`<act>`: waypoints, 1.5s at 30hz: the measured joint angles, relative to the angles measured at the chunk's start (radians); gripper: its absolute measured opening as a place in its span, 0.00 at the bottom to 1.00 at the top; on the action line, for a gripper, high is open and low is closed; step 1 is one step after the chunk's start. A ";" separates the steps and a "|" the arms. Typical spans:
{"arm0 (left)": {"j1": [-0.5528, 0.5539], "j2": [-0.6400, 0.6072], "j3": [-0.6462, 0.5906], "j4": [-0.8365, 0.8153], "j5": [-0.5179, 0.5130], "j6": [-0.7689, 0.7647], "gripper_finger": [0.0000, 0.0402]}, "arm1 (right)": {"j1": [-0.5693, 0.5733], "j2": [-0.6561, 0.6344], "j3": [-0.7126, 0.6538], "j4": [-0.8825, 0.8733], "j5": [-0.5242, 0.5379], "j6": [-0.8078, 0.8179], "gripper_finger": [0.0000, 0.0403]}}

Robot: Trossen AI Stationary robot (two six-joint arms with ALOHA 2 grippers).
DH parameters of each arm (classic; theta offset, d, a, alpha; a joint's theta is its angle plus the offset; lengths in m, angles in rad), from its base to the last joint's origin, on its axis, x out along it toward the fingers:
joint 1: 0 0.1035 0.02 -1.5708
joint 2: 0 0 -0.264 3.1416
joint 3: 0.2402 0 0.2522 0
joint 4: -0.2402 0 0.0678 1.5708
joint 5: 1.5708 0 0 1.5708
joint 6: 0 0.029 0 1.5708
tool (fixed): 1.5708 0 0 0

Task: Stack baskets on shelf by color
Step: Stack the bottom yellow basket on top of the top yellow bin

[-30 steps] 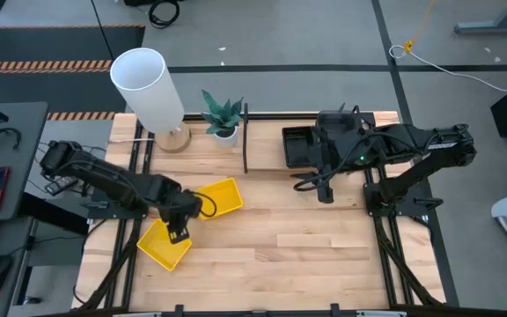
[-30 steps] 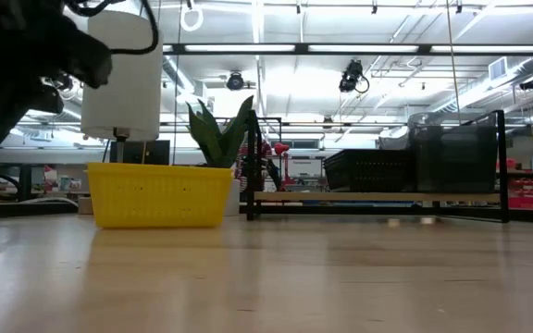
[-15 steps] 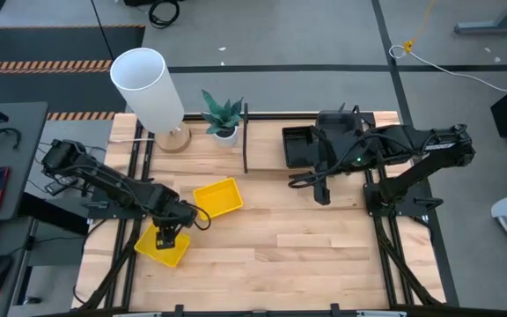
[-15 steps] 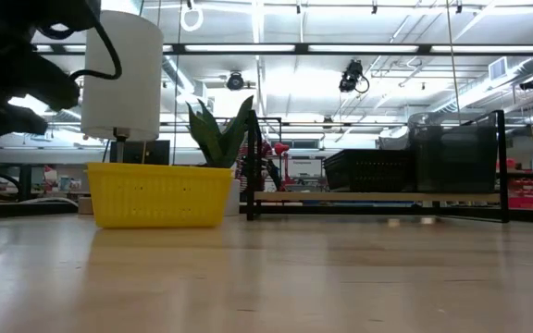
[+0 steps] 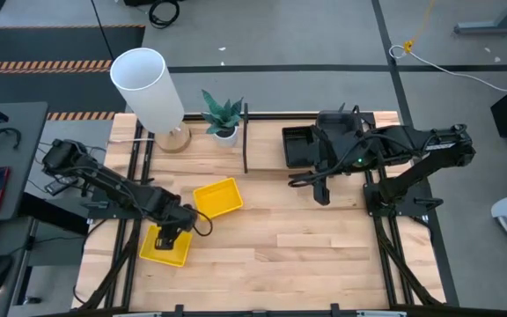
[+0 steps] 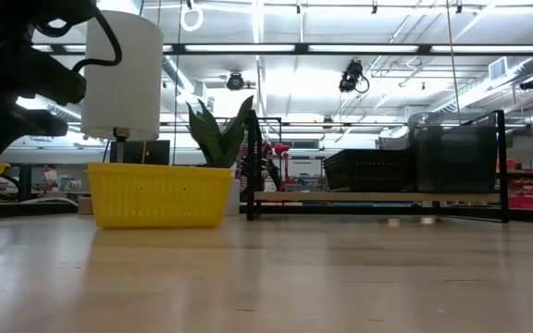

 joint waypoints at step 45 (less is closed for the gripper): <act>0.350 0.018 0.315 0.077 -0.018 -0.171 0.01 | -0.064 0.000 0.000 0.033 -0.083 -0.127 0.38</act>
